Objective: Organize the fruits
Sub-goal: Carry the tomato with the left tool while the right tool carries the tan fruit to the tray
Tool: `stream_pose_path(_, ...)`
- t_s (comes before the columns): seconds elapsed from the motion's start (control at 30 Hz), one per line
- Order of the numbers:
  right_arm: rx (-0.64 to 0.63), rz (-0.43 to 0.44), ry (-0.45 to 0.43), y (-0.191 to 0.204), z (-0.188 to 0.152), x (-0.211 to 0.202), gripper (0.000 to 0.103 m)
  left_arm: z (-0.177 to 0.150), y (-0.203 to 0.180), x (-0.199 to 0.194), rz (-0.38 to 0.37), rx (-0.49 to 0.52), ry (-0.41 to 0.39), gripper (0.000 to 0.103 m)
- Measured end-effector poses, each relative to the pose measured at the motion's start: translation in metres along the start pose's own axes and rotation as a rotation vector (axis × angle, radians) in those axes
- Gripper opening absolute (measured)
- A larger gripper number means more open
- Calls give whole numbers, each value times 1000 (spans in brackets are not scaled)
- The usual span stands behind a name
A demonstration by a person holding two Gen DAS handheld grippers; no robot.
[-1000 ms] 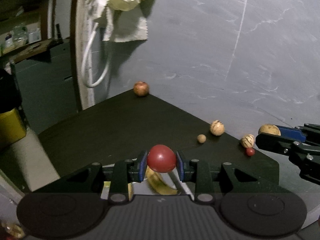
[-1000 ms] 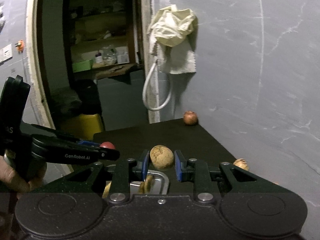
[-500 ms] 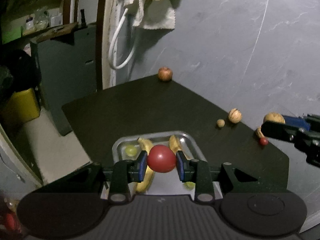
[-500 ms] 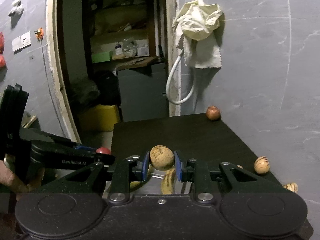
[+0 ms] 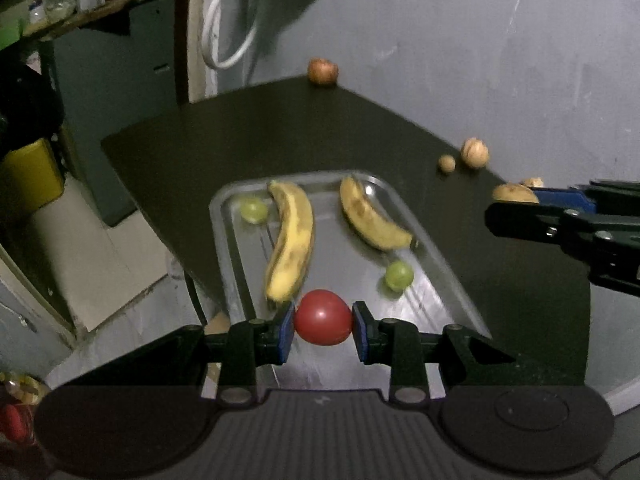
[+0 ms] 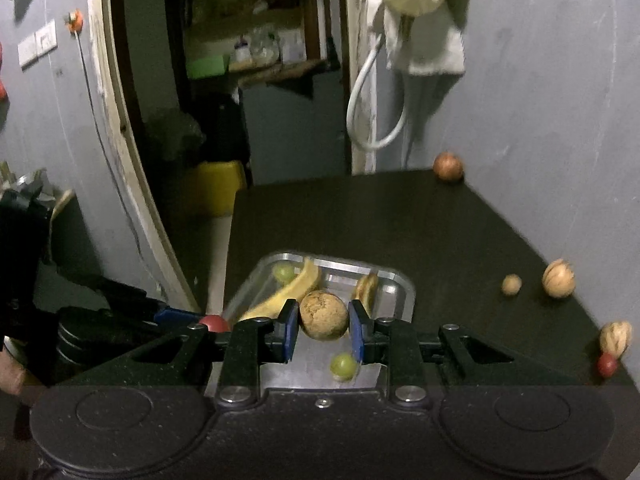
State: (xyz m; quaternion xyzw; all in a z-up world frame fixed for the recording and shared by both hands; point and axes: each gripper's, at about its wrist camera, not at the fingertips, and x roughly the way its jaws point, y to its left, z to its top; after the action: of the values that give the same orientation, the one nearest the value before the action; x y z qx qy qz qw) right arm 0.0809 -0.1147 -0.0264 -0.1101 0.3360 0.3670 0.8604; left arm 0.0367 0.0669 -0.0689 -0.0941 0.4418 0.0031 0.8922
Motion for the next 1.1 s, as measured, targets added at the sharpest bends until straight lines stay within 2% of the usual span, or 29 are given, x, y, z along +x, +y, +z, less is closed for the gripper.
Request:
stream_pose_path(0.4,-23,25,142,3,-3,67,28,-10,13,37,-5,-14,66,33)
stream_pose_path(0.77,-71,55,242,5,5,125,28,-10,20,46,-24,-41,66,33)
stream_pose_path(1.1,-75,42,285,2,-1,144,28,-7,20,48,-28,-57,64,33)
